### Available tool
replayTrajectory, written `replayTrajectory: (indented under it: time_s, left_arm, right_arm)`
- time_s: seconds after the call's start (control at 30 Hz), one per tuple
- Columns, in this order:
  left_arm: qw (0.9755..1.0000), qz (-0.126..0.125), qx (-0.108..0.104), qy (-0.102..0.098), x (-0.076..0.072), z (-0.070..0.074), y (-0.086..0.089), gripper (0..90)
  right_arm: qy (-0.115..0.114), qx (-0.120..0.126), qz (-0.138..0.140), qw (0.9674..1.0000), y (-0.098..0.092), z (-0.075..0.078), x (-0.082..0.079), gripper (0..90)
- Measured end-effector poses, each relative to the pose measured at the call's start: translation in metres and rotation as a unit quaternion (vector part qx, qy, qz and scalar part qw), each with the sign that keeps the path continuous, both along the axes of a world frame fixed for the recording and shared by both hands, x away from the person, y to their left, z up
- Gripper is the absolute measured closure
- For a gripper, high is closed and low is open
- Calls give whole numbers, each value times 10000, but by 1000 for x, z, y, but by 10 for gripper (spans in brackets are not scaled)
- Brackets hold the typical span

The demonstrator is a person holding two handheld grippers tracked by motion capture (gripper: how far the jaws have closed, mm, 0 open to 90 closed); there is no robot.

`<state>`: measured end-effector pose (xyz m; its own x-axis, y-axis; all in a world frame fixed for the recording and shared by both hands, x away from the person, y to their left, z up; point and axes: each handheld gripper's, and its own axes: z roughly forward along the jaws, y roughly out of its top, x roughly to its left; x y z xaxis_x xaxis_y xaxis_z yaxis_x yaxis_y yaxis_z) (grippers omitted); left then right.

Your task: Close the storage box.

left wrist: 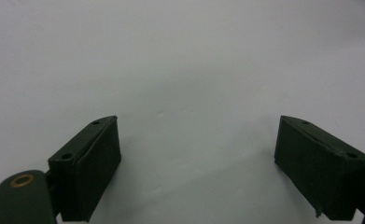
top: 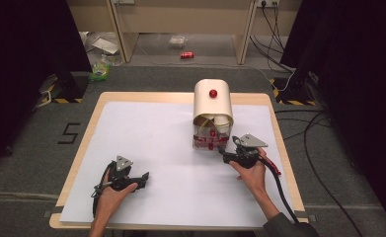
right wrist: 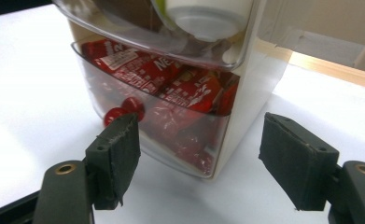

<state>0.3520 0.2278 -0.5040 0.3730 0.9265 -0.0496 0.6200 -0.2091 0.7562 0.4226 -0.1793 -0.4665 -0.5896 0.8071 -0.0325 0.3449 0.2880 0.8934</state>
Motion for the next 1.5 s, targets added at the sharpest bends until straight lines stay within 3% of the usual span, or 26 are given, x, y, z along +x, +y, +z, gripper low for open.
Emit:
replayTrajectory:
  time_s: [0.9,1.0,1.13,1.5]
  left_arm:
    - [10000,-7,-48,9,0,0,1,139]
    - [9999,2,-170,14,0,0,3,142]
    - [10000,-5,-54,12,0,0,2,141]
    - [10000,-8,-59,16,0,0,2,140]
  right_arm:
    - [11,10,5,10000,-13,7,-9,293]
    - [-22,30,16,10000,-14,10,-12,292]
    - [-25,64,51,10000,-15,12,-16,291]
    - [58,106,118,9999,-26,10,-32,288]
